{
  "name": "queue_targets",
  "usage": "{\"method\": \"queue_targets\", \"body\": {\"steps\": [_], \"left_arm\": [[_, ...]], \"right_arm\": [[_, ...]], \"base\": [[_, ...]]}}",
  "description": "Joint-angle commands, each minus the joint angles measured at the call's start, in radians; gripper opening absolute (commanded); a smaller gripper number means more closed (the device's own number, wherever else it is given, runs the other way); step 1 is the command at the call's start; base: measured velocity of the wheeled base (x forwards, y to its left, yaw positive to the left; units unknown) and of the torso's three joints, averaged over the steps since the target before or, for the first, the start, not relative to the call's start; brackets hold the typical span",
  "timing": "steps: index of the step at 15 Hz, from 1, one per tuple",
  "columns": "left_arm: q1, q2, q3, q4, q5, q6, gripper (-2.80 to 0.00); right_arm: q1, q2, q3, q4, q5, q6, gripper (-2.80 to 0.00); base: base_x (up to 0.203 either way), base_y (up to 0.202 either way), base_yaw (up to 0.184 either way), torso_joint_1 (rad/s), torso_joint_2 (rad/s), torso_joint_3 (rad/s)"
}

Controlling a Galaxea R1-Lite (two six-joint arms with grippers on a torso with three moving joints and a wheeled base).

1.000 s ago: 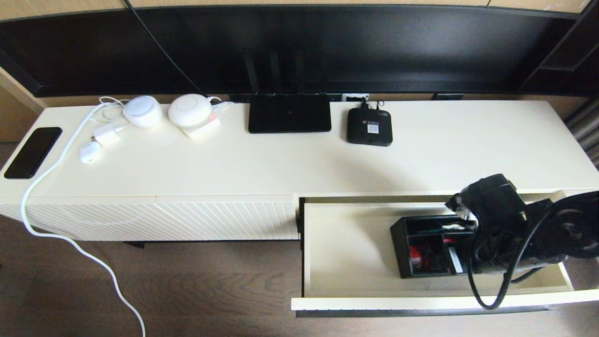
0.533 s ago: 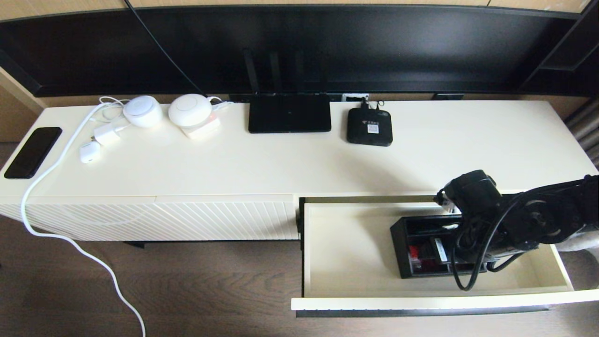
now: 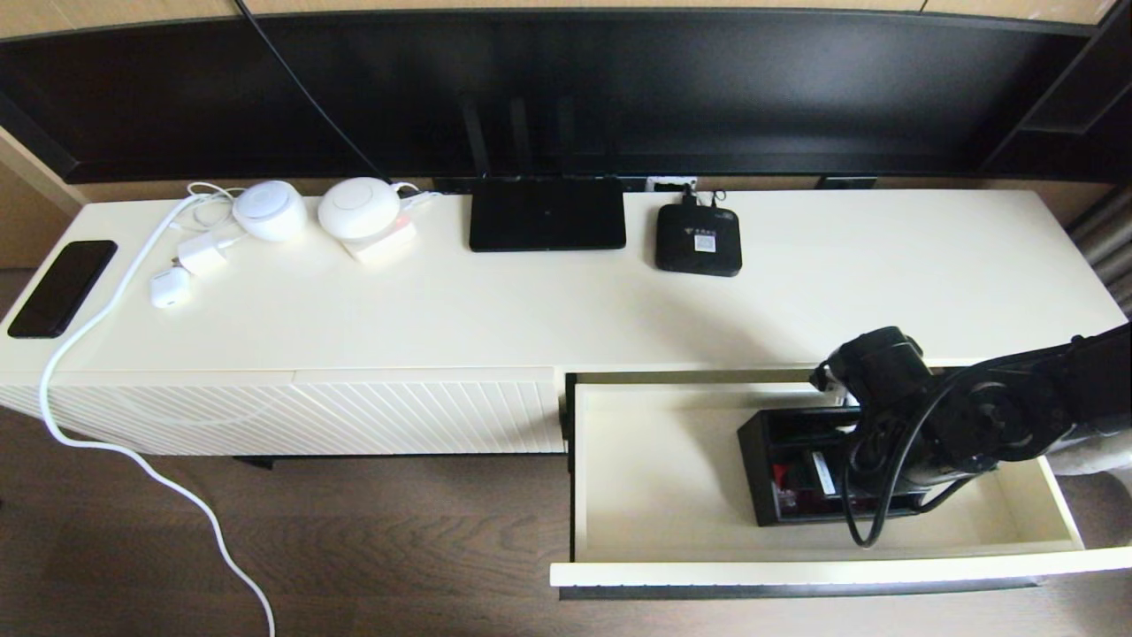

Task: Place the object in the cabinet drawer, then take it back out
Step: Take the storage box out of the drawer and put it on the table

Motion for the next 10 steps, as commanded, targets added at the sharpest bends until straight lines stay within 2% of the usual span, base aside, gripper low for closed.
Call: {"method": "queue_targets", "body": {"steps": [1, 10], "left_arm": [[0.0, 0.002, 0.001, 0.0, 0.0, 0.0, -2.8], [0.0, 0.001, 0.001, 0.0, 0.0, 0.0, -2.8]], "right_arm": [[-0.004, 0.009, 0.004, 0.0, -0.001, 0.0, 0.0], [-0.004, -0.001, 0.02, -0.025, -0.005, 0.001, 0.0]], "base": [[0.0, 0.0, 0.0, 0.0, 0.0, 0.0], [0.0, 0.0, 0.0, 0.0, 0.0, 0.0]]}}
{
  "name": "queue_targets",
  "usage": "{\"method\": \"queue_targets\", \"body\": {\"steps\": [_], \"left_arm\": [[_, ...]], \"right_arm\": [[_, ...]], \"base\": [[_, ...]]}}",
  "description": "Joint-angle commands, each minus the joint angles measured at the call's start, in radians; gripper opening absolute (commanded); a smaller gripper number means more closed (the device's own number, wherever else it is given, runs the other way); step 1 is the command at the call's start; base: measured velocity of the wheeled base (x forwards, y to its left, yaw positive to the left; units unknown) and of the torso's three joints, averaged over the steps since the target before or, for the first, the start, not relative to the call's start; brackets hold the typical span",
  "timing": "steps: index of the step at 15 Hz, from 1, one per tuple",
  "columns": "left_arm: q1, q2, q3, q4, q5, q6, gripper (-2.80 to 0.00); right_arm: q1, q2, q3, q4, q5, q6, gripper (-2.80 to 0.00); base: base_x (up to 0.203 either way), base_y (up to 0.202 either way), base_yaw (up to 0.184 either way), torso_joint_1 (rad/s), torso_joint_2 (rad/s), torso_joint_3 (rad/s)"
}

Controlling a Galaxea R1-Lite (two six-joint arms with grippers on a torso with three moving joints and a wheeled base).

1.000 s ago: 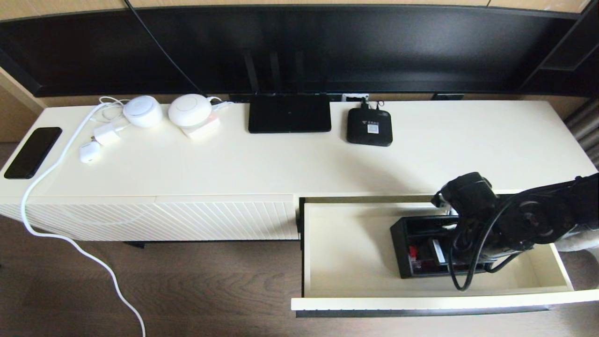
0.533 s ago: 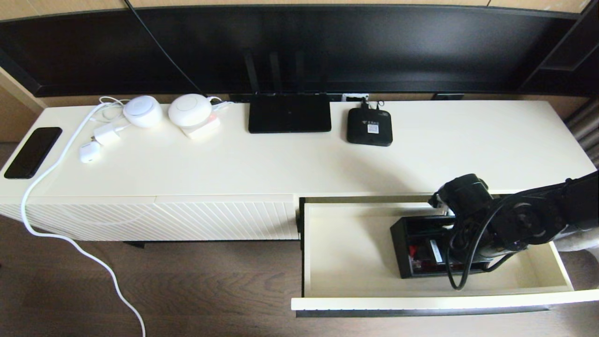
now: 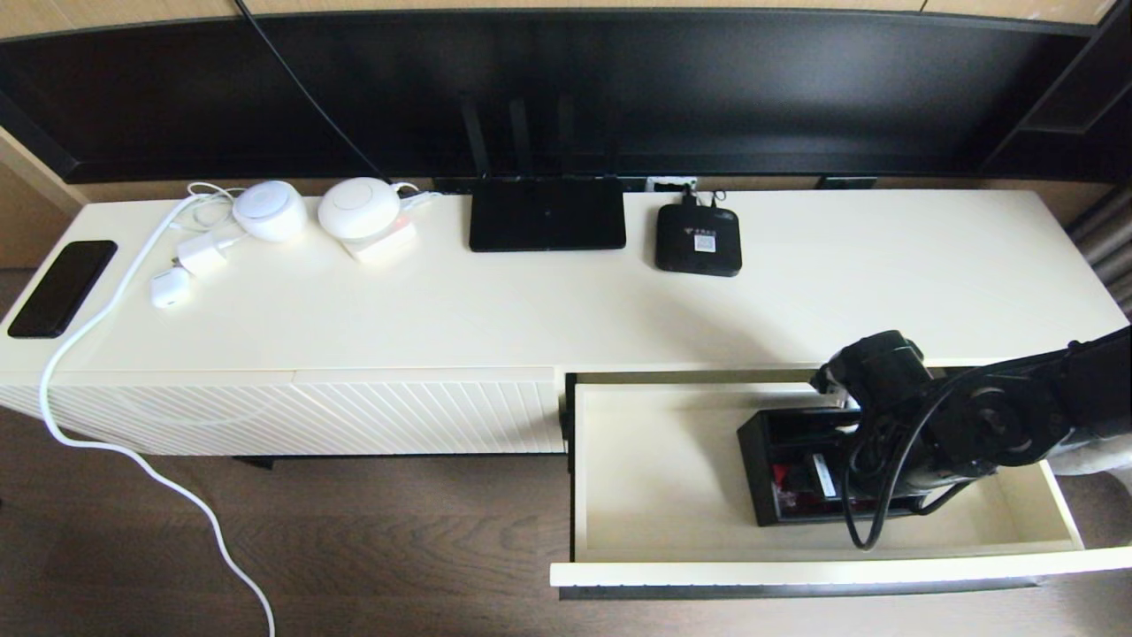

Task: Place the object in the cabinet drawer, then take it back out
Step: Take the storage box out of the drawer and put it on the table

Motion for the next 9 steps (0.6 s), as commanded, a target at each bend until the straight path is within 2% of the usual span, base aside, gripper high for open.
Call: {"method": "queue_targets", "body": {"steps": [1, 4, 5, 7, 9], "left_arm": [[0.0, 0.0, 0.0, 0.0, 0.0, 0.0, -2.8], [0.0, 0.0, -0.001, 0.0, 0.0, 0.0, -2.8], [0.0, 0.0, 0.0, 0.0, 0.0, 0.0, -2.8], [0.0, 0.0, -0.001, 0.0, 0.0, 0.0, -2.8], [0.0, 0.0, 0.0, 0.0, 0.0, 0.0, -2.8]], "right_arm": [[0.0, -0.007, 0.005, -0.002, 0.0, 0.001, 0.0], [0.0, -0.015, 0.002, -0.009, 0.006, 0.012, 0.0], [0.0, -0.02, 0.004, -0.007, 0.015, 0.014, -2.8], [-0.003, -0.026, 0.0, 0.002, 0.055, 0.014, -2.8], [-0.003, -0.026, 0.004, 0.002, 0.055, 0.014, -2.8]], "base": [[0.0, 0.0, 0.0, 0.0, 0.0, 0.0], [0.0, 0.0, 0.0, 0.0, 0.0, 0.0], [0.0, 0.0, 0.0, 0.0, 0.0, 0.0], [0.0, 0.0, 0.0, 0.0, 0.0, 0.0], [0.0, 0.0, 0.0, 0.0, 0.0, 0.0]]}}
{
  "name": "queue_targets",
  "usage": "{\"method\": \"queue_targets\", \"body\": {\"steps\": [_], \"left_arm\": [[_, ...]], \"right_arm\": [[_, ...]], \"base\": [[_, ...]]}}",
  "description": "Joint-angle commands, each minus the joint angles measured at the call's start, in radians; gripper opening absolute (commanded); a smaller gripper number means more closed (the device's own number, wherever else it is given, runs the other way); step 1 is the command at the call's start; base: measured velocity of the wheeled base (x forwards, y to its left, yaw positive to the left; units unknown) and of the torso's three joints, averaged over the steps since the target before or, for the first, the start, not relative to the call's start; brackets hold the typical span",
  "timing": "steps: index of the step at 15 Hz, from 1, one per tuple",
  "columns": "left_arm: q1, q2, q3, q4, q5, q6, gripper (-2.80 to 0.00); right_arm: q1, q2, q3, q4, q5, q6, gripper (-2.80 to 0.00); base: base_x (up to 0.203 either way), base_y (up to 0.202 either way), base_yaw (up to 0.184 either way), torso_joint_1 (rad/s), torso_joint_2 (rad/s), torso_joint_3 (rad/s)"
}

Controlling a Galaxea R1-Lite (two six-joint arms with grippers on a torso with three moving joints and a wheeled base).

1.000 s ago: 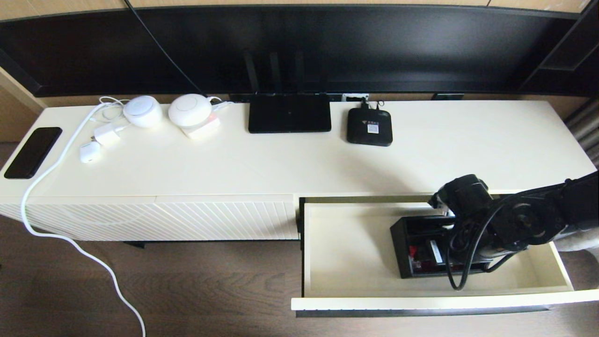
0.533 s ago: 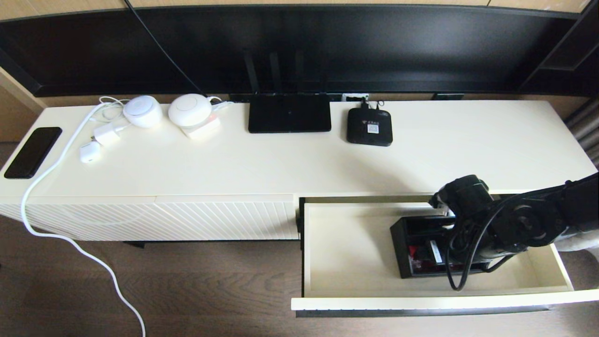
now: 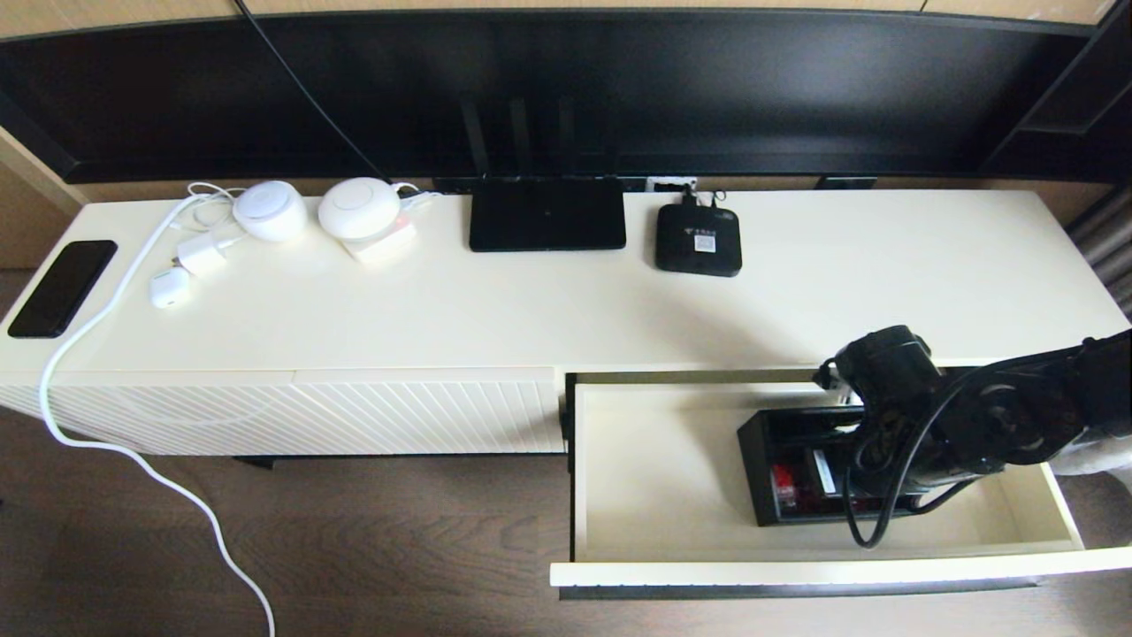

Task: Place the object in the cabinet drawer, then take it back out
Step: Take the storage box out of the drawer and put it on the table

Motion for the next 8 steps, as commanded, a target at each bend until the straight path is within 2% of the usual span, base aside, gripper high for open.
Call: {"method": "queue_targets", "body": {"steps": [1, 8], "left_arm": [[0.0, 0.0, 0.0, 0.001, 0.0, 0.0, -2.8], [0.0, 0.0, 0.001, 0.001, 0.0, 0.0, -2.8]], "right_arm": [[0.0, -0.005, 0.002, 0.001, 0.0, 0.002, -2.8], [-0.009, 0.013, 0.031, -0.008, 0.016, 0.004, -2.8]], "base": [[0.0, 0.0, 0.0, 0.0, 0.0, 0.0], [0.0, 0.0, 0.0, 0.0, 0.0, 0.0]]}}
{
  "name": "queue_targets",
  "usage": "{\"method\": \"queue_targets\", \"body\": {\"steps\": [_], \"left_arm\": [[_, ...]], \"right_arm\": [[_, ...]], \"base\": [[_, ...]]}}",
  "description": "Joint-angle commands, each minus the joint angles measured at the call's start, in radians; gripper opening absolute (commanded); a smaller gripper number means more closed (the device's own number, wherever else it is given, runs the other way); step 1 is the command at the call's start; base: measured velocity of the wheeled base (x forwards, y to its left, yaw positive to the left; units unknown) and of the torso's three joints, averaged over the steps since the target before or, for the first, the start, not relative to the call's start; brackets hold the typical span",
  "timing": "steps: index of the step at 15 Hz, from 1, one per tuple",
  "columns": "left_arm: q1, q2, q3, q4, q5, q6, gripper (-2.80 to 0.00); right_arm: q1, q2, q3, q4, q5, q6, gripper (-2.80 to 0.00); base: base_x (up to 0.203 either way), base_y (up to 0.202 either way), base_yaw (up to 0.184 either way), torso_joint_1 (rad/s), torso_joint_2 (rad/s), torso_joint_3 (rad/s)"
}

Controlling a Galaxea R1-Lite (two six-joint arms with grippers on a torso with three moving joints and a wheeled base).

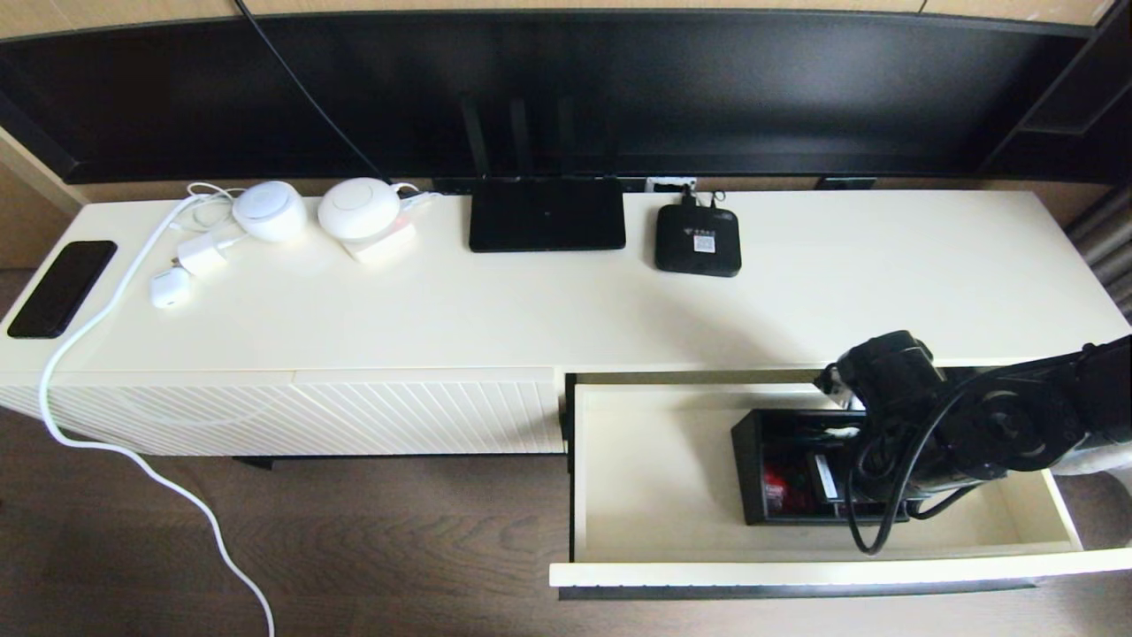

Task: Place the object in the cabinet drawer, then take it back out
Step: Take the storage box out of the drawer and put it on the table

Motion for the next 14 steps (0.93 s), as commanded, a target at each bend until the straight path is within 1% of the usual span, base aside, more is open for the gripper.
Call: {"method": "queue_targets", "body": {"steps": [1, 5, 9, 14], "left_arm": [[0.0, 0.0, 0.0, 0.0, 0.0, 0.0, -2.8], [0.0, 0.0, -0.001, 0.0, 0.0, 0.0, -2.8], [0.0, 0.0, 0.001, -0.001, 0.0, 0.0, -2.8], [0.0, 0.0, 0.0, 0.0, 0.0, 0.0, -2.8]], "right_arm": [[-0.005, 0.005, 0.002, 0.0, 0.0, 0.002, -2.8], [-0.006, -0.046, 0.003, 0.003, -0.002, 0.0, -2.8], [-0.006, -0.098, 0.032, 0.007, -0.006, -0.002, -2.8], [-0.006, -0.129, 0.027, 0.012, -0.012, -0.008, -2.8]], "base": [[0.0, 0.0, 0.0, 0.0, 0.0, 0.0], [0.0, 0.0, 0.0, 0.0, 0.0, 0.0], [0.0, 0.0, 0.0, 0.0, 0.0, 0.0], [0.0, 0.0, 0.0, 0.0, 0.0, 0.0]]}}
